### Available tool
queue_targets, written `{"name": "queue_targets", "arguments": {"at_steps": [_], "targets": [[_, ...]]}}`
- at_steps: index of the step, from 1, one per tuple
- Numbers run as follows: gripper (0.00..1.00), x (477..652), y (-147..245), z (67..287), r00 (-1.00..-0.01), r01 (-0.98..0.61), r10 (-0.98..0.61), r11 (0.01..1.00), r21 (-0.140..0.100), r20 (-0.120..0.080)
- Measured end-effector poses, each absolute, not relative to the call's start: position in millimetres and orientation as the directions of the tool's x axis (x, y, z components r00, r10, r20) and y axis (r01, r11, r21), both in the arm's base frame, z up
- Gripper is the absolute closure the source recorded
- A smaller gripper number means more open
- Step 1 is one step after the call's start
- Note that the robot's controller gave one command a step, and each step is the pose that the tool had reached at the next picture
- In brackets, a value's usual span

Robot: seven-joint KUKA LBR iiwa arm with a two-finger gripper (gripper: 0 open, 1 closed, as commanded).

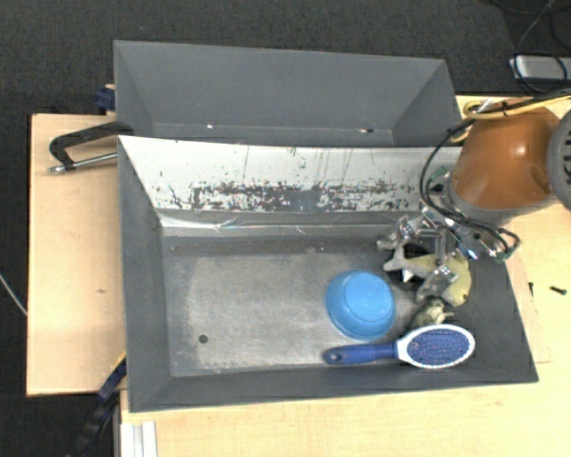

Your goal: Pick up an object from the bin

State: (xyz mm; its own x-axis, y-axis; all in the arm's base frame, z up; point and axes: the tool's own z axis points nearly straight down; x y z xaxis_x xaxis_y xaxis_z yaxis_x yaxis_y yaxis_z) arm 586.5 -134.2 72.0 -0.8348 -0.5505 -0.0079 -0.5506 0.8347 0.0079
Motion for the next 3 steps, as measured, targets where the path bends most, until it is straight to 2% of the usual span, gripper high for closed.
{"name": "queue_targets", "arguments": {"at_steps": [1, 2, 3], "targets": [[1.00, 587.2, -135.2, 72.8, -0.833, -0.553, -0.552, 0.834, 0.004, -0.010], [1.00, 590.2, -134.5, 128.6, -0.834, -0.551, -0.551, 0.835, -0.007, -0.010], [1.00, 592.6, -134.1, 167.9, -0.836, -0.549, -0.549, 0.836, -0.006, -0.008]]}}
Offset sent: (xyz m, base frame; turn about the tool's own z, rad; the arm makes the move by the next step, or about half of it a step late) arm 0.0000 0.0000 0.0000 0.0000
